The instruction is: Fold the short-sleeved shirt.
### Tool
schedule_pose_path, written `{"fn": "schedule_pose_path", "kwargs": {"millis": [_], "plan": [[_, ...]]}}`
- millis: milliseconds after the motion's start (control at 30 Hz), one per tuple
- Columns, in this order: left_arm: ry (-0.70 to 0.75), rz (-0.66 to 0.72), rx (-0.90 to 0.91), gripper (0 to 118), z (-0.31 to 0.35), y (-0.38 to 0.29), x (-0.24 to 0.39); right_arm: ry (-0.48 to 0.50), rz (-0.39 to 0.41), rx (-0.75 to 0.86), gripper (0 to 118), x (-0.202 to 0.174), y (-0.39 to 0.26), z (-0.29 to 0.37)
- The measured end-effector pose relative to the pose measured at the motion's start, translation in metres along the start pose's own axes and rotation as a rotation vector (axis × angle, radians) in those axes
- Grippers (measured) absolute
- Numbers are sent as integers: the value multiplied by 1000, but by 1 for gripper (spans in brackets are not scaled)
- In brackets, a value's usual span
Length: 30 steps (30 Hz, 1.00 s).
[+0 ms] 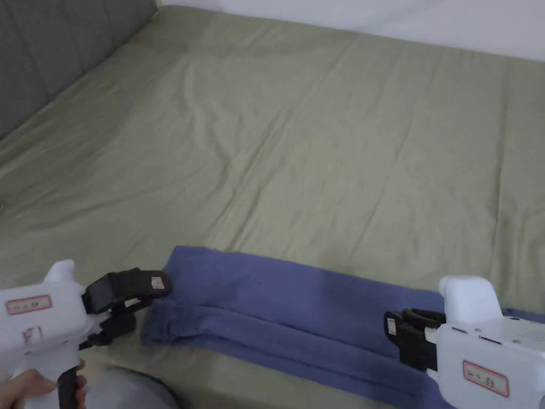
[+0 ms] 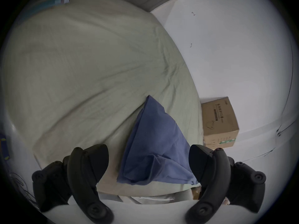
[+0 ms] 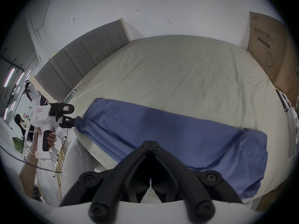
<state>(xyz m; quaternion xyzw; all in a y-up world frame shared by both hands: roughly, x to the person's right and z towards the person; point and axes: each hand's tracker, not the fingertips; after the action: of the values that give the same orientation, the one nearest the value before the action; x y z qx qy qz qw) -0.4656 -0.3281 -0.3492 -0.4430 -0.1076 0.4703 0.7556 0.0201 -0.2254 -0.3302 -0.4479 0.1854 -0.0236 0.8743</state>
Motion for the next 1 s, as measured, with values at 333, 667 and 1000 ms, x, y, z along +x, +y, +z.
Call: {"fn": "schedule_pose_path", "kwargs": {"millis": [333,667,1000], "plan": [[-136,10,-111,86,-49,13,5,24,24,-70,0,-15,14,-30],[56,-154,-83,6,-36,11,50,29,-16,-22,0,9,13,-10],[106,-514,-112,6,-50,-51,226,-74,-198,77,0,85,-22,42]]}}
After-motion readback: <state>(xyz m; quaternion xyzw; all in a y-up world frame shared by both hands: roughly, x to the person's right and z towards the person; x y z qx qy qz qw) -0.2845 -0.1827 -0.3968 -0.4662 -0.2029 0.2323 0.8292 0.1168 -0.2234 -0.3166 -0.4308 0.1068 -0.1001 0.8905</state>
